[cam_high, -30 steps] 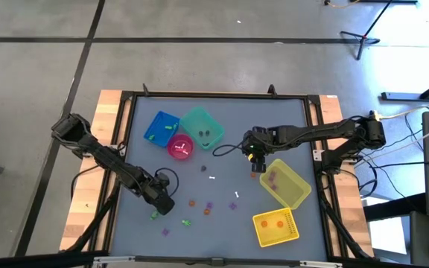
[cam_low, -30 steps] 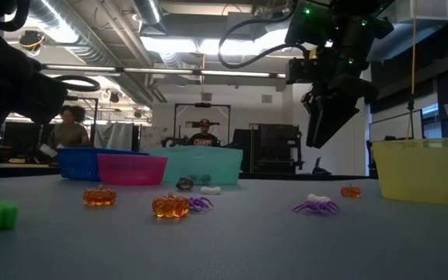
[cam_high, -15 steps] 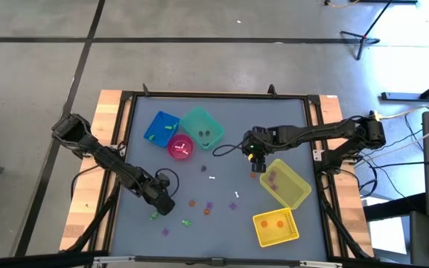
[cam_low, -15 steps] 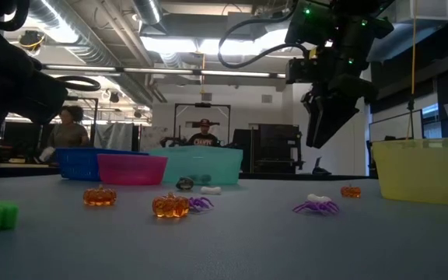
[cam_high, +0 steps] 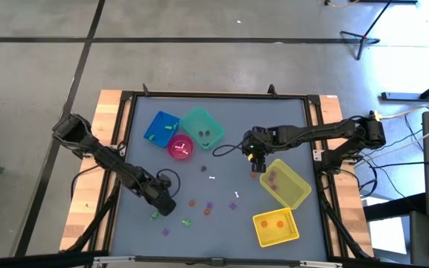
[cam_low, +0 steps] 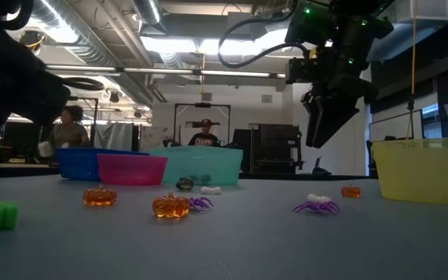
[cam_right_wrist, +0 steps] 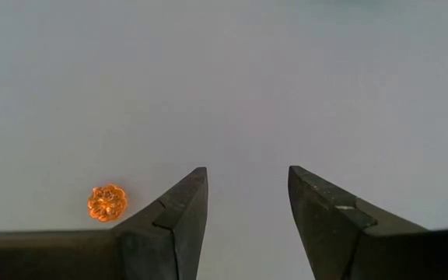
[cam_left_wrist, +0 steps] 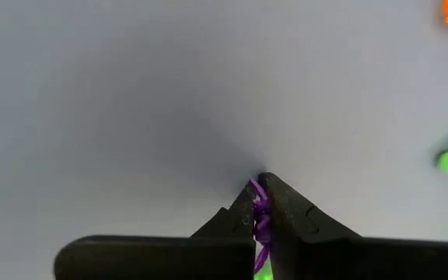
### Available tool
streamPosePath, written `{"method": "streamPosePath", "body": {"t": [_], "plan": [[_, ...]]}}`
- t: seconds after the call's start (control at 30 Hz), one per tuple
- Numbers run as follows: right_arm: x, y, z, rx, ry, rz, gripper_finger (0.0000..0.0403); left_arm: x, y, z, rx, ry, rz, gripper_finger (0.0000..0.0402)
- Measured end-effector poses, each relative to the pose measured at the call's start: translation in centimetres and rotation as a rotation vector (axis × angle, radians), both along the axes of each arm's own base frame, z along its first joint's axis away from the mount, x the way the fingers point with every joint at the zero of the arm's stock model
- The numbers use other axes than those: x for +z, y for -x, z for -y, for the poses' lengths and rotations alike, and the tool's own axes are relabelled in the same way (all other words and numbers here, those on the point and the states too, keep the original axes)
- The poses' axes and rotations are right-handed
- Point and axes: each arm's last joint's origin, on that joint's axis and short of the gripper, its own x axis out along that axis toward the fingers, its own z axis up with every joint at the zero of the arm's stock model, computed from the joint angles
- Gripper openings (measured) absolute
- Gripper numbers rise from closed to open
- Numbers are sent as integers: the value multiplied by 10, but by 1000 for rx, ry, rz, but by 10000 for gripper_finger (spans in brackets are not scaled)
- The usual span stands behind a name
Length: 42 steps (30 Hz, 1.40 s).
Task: Sort Halloween decoration
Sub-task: Put the purple spider toy into the yellow bin
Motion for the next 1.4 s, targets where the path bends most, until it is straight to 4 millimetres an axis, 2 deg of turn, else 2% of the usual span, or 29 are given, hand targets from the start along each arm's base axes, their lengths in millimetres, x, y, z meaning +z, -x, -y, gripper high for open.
{"method": "streamPosePath", "body": {"t": [0.33, 0.63, 1.27, 1.4], "plan": [[0, 1, 0, 4, 2, -11, 179, 7, -20, -3, 42, 46, 178, 0], [5, 4, 0, 27, 15, 3, 179, 22, -47, -18, 64, -88, 489, 0], [75, 44, -2, 23, 37, 297, 179, 65, -98, -82, 131, -692, 1059, 0], [85, 49, -2, 17, 51, 355, 179, 66, -119, -91, 111, -776, 1140, 0]]}}
